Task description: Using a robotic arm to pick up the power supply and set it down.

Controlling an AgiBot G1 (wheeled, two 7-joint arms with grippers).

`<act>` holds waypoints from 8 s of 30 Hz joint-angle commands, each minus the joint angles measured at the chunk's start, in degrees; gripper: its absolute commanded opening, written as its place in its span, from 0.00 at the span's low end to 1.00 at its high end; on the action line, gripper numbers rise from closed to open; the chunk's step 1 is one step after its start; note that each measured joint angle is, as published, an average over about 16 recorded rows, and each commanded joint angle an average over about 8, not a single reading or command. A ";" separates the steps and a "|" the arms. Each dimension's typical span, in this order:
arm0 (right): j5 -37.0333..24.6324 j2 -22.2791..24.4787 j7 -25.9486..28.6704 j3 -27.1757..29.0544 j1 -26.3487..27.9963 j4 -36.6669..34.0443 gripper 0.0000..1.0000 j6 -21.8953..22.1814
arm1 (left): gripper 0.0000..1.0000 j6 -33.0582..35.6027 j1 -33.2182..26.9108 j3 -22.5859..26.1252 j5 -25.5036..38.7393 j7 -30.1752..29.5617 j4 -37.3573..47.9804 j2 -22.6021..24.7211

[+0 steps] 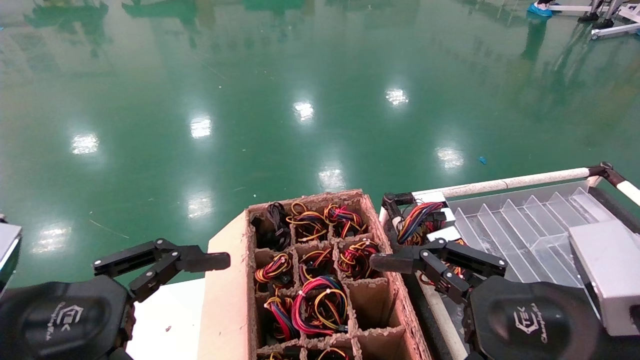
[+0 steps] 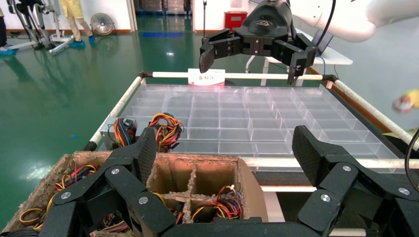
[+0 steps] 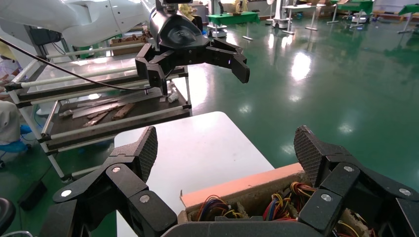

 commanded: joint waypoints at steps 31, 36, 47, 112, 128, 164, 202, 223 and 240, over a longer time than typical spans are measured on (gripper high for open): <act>-8.18 -0.76 -0.37 -1.96 2.25 -0.92 1.00 5.27 | 0.00 0.01 -0.01 0.01 0.00 0.01 0.02 0.00; -17.14 -3.06 1.02 -4.99 6.49 -1.56 1.00 10.07 | 0.00 0.01 -0.02 0.02 -0.01 0.02 0.03 0.00; -40.91 -11.35 4.83 -14.50 16.82 -3.87 1.00 17.96 | 0.08 0.01 -0.03 0.04 -0.02 0.03 0.03 0.00; -55.34 -14.53 10.13 -19.63 24.99 0.18 0.00 17.88 | 1.00 -0.03 -0.05 0.14 -0.09 0.07 0.03 -0.04; -35.72 -1.21 7.95 -6.31 27.86 4.19 0.00 15.61 | 1.00 -0.04 -0.06 0.16 -0.10 0.09 0.03 -0.05; -24.06 22.77 -0.34 5.00 6.05 2.46 0.00 20.20 | 1.00 -0.07 -0.07 0.22 -0.14 0.11 0.03 -0.07; -34.38 11.18 0.89 -4.52 13.68 2.97 0.00 9.27 | 1.00 -0.09 -0.08 0.27 -0.18 0.14 0.03 -0.09; -36.39 11.25 -2.79 -4.78 10.07 -3.85 0.07 12.76 | 1.00 -0.10 -0.09 0.30 -0.20 0.16 0.03 -0.11; -35.67 11.07 -4.09 -4.67 9.52 -6.78 1.00 12.73 | 1.00 -0.12 -0.08 0.31 -0.22 0.16 0.05 -0.12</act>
